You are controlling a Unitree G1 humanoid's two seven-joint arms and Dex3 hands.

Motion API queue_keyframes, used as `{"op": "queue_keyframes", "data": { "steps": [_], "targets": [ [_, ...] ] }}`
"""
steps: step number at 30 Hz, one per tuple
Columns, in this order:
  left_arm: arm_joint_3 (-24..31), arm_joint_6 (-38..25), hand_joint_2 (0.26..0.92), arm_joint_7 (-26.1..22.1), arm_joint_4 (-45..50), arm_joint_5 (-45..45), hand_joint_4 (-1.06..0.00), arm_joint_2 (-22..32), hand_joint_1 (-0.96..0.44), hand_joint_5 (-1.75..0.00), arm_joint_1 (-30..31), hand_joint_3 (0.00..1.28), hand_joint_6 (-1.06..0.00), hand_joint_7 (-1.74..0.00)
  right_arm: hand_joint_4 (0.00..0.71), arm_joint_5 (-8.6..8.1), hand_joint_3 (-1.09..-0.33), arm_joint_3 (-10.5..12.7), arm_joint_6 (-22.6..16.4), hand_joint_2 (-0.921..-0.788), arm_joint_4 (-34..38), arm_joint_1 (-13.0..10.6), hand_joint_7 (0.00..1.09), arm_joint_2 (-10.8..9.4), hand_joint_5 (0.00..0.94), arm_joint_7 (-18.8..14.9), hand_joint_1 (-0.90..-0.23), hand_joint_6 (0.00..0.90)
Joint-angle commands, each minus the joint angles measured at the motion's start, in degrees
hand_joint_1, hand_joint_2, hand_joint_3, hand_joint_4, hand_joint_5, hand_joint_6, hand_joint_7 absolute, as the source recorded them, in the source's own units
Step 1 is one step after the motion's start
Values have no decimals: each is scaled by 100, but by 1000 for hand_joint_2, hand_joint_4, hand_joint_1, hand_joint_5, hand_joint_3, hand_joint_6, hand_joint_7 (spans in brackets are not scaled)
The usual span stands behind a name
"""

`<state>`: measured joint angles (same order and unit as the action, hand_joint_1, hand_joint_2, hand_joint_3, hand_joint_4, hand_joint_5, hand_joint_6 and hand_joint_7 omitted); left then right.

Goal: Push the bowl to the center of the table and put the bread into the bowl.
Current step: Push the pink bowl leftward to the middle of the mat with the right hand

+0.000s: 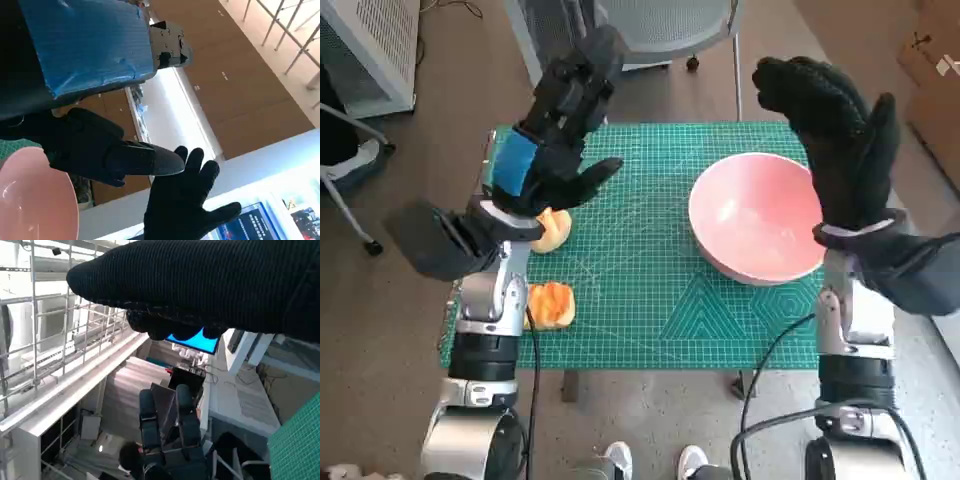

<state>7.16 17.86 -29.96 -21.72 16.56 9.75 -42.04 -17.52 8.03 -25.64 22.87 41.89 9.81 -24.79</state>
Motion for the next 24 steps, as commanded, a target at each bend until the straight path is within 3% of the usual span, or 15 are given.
{"op": "queue_keyframes", "data": {
  "steps": [1,24],
  "targets": [
    [27,-77,921,-29,174,66,0,83,-611,1,69,257,1,-312,316,91,-635,-46,99,-921,111,-28,8,-90,4,73,-646,448],
    [0,-77,906,25,242,41,1,90,-621,1,108,286,1,-309,345,71,-586,-60,269,-921,-30,-48,19,-72,12,78,-663,469]
  ]
}}
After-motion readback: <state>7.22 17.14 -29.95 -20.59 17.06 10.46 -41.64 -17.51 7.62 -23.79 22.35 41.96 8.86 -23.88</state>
